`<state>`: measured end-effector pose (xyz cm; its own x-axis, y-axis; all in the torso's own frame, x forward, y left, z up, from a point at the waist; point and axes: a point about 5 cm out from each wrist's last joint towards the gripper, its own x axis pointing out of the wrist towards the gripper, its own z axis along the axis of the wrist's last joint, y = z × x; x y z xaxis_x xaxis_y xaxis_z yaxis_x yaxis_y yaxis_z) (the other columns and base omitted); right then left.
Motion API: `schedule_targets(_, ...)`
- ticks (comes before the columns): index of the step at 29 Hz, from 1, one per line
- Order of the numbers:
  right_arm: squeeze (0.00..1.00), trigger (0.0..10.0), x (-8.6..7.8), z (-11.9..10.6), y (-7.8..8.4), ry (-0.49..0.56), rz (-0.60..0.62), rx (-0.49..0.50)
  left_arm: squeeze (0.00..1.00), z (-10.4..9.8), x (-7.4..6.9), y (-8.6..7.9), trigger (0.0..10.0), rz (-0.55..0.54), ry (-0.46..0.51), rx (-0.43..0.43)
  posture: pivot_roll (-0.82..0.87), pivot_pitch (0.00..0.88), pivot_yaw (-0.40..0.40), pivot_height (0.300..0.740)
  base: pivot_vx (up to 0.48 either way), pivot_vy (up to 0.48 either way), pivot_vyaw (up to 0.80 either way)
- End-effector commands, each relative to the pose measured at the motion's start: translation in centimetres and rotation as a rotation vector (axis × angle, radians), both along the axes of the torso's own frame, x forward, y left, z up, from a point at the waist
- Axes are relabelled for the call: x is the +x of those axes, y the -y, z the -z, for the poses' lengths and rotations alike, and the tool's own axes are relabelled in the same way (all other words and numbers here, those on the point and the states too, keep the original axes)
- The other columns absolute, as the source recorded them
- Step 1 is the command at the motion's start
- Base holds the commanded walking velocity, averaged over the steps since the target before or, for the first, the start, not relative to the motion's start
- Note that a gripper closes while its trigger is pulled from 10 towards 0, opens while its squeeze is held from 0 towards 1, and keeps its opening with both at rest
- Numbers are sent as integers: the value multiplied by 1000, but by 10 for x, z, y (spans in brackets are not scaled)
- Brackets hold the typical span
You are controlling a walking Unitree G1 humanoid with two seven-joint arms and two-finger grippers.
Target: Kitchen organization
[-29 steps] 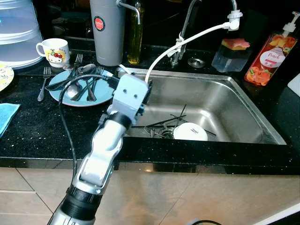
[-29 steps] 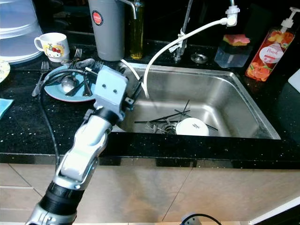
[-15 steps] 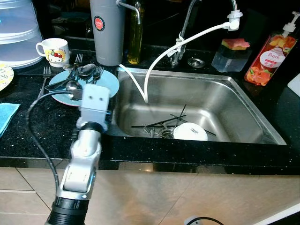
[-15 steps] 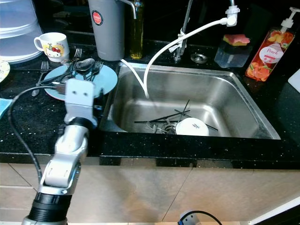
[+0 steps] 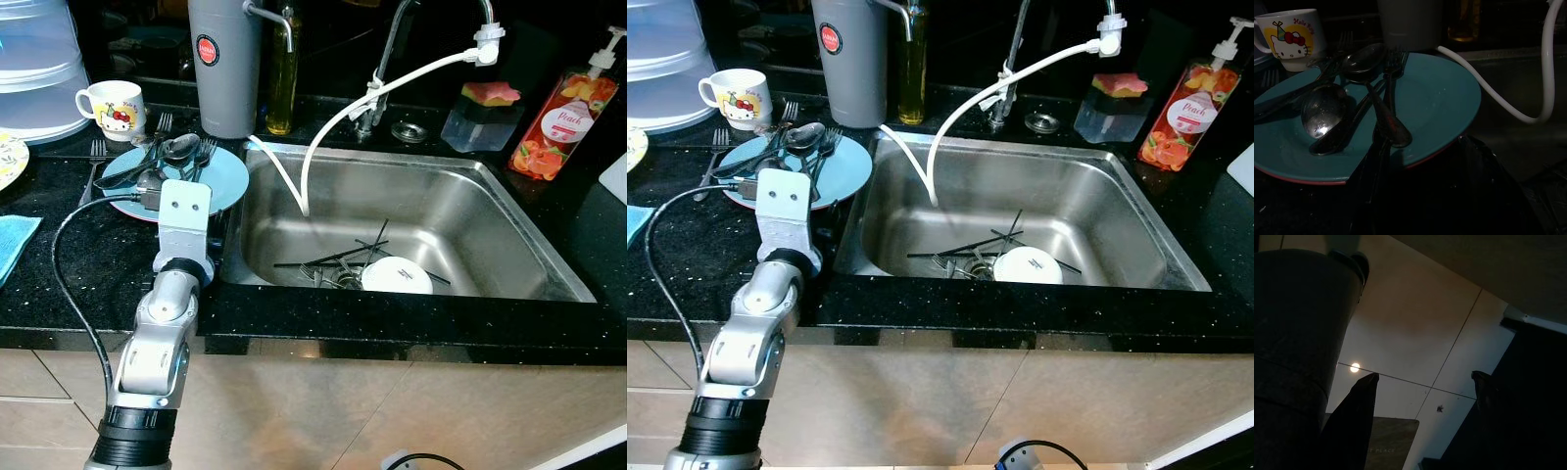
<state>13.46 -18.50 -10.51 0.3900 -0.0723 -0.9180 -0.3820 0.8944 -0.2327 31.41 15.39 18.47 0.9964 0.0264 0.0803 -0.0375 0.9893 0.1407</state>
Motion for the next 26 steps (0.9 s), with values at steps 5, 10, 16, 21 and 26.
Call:
schedule_targets(5, 0, 10000, -3, 1, 0, -13, -1, -2, 0, 13, -2, 0, 10000, 11, -52, 22, 218, 38, -88, 740, 0, 0, 0)
schedule_targets(10, 0, 10000, -3, 1, 1, -9, -4, -5, 0, -2, -4, 9, 10000, 56, 66, 91, 219, 32, -88, 740, 0, 0, 0)
schedule_targets(16, 0, 10000, -3, 1, 1, -8, -5, -5, 0, 3, -6, 11, 10000, 58, 43, 84, 219, 26, -88, 740, 0, 0, 0)
schedule_targets(21, 0, 10000, -4, 1, 1, -8, -8, -7, 0, 7, -7, 11, 10000, 50, 25, 69, 218, 23, -88, 740, 0, 0, 0)
schedule_targets(26, 0, 10000, -4, 1, 2, -10, -11, -10, 0, 11, -7, 7, 10000, 23, 11, 45, 219, 15, -91, 740, 0, 0, 0)
